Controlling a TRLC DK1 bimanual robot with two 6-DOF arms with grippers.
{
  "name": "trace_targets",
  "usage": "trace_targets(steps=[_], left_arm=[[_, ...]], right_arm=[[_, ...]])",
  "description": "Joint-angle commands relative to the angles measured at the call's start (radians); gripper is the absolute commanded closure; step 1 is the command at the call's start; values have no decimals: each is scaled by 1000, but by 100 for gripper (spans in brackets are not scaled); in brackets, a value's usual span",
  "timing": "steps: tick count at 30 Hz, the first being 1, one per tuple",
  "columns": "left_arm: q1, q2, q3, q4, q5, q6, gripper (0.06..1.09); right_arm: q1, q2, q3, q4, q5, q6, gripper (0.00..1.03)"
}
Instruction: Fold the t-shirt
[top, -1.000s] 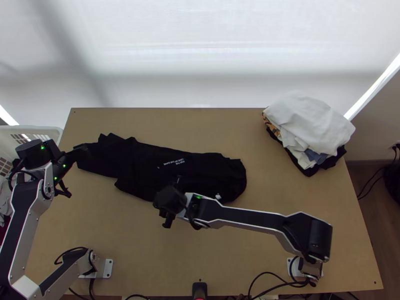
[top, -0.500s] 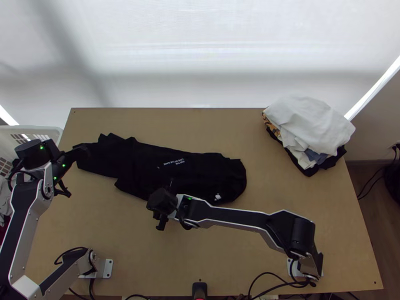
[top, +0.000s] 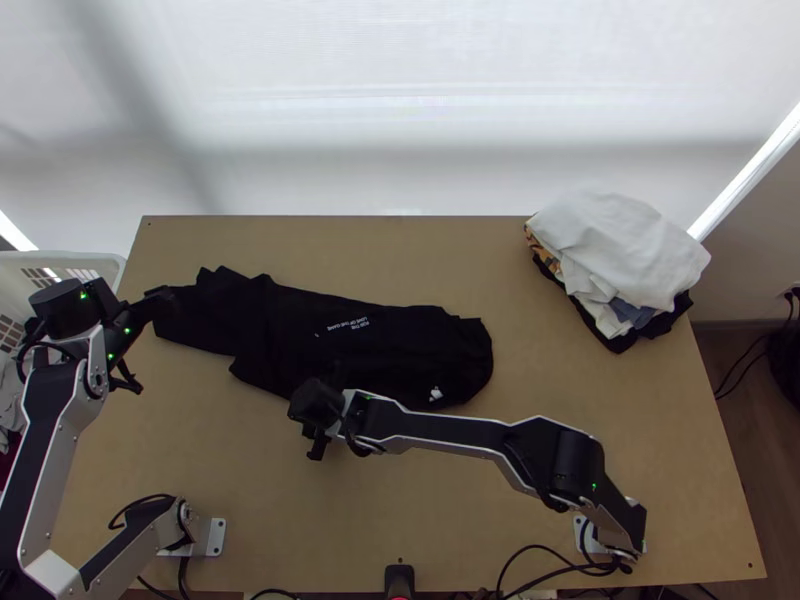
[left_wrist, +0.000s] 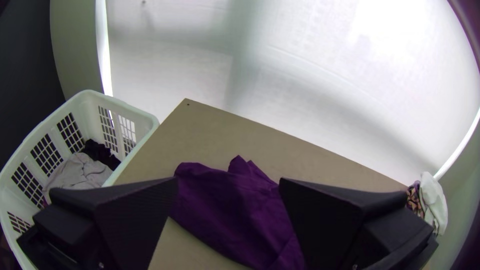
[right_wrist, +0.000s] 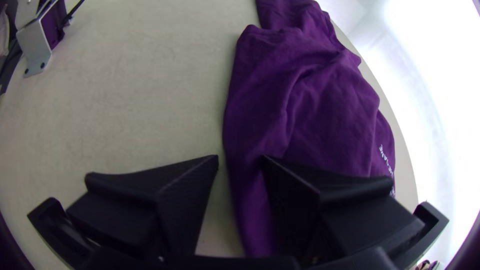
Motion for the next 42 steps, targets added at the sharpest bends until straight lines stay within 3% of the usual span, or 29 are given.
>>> trace_targets(steps=[1, 11, 17, 26, 42], left_arm=[[7, 12, -20, 17, 12, -18, 11], [13, 12, -19, 17, 18, -17, 11], [15, 15, -17, 24, 38, -22, 11], [4, 35, -28, 24, 38, -23, 11], [-28, 104, -6, 63, 63, -43, 10]], right_arm=[[-5, 23, 25, 5, 1, 21, 97], [-19, -41, -21, 5, 8, 19, 100], [-50, -147, -52, 5, 56, 36, 100], [-154, -334, -161, 5, 114, 61, 100], [-338, -532, -336, 21, 117, 51, 100]])
